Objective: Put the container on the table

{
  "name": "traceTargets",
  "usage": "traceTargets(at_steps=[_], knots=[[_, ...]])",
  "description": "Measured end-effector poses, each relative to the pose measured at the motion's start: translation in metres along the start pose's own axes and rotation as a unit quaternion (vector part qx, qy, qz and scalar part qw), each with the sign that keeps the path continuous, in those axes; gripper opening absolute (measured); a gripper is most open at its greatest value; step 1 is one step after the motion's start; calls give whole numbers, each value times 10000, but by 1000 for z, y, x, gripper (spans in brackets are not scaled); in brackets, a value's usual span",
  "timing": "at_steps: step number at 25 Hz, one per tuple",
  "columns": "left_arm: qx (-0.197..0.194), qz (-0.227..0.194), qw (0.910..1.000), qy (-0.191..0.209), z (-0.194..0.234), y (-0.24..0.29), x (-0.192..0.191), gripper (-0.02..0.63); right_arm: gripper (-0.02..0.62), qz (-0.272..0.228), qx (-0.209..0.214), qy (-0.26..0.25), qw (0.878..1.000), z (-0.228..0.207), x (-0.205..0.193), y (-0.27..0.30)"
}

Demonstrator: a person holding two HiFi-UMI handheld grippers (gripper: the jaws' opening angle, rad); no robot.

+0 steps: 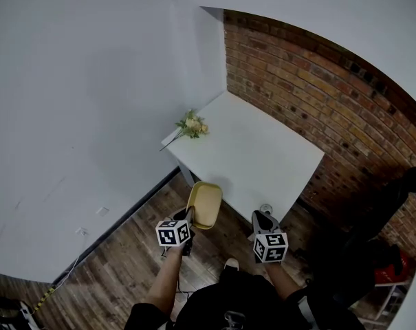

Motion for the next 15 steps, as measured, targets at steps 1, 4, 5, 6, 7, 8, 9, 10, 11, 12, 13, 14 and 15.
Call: traceTargets(at_steps=[1,4,5,6,7,8,9,10,11,12,13,14,15], knots=[[-2,12,10000,11,-1,6,3,20,25,2,1,22,10000,-4,2,5],[15,50,10000,67,-2,21,16,21,25,-22,17,104,9999,-14,11,18],[26,58,9999,88,-2,25,21,21,25,-34,27,119,9999,-17,13,22],[40,69,9999,107,-2,28,25,20,25,-39,36,129,9999,-19,15,25],[54,85,9999,123,-2,31,27,21,25,-37,43,141,9999,-21,15,28],[62,105,9998,138,-3,33,28,21,25,-35,46,162,9999,-24,16,31],[66,126,9998,154,-3,37,29,21,25,-39,45,190,9998,-26,16,33],[66,150,9997,173,-4,40,31,21,25,-49,43,222,9997,-28,17,34],[63,172,9996,200,-5,44,33,20,25,-63,39,251,9997,-31,18,35],[54,188,9995,235,-6,48,35,21,25,-79,36,273,9996,-33,18,36],[37,199,9994,274,-8,52,37,21,25,-95,36,288,9995,-35,19,37],[16,209,9993,308,-9,55,40,21,25,-108,37,297,9995,-37,20,39],[-5,222,9992,329,-11,59,43,21,25,-112,36,303,9995,-39,21,40]])
Point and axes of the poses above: the fingertips, and each gripper's own axes: y forward along the fingers, z to its left, x out of its top, the point moved 5 cm from there along -y, backward along the fingers, and after that the axes turned 11 degrees about -x, right-handed, at the moved point
